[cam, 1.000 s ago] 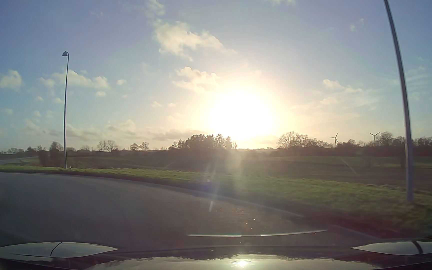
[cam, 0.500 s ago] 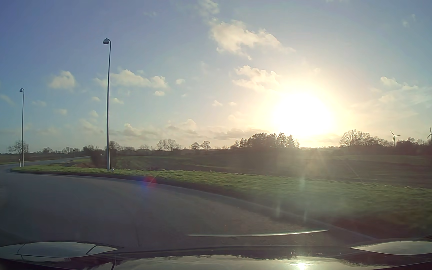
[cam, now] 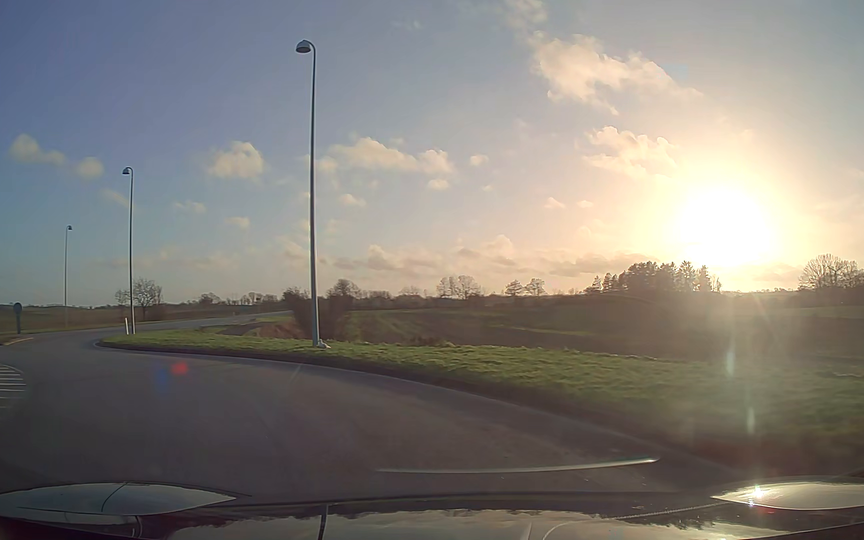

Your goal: Follow the waypoints while adhering to traffic rules and regulations

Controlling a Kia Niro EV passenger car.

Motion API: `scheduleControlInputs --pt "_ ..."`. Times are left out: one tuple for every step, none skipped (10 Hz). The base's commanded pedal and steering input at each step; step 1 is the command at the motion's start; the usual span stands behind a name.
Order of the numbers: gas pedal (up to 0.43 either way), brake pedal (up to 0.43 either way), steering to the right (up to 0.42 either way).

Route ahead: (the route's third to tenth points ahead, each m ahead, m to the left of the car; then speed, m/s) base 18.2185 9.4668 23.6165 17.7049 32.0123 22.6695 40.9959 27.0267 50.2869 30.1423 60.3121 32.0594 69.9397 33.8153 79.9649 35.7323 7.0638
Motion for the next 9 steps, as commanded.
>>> scheduleControlInputs --pt "0.177 0.000 -0.263" --pt "0.177 0.000 -0.261" --pt "0.177 0.000 -0.259" --pt "0.177 0.000 -0.257" --pt "0.177 0.000 -0.255" --pt "0.177 0.000 -0.252" --pt "0.177 0.000 -0.252" --pt "0.189 0.000 -0.252" --pt "0.189 0.000 -0.248"
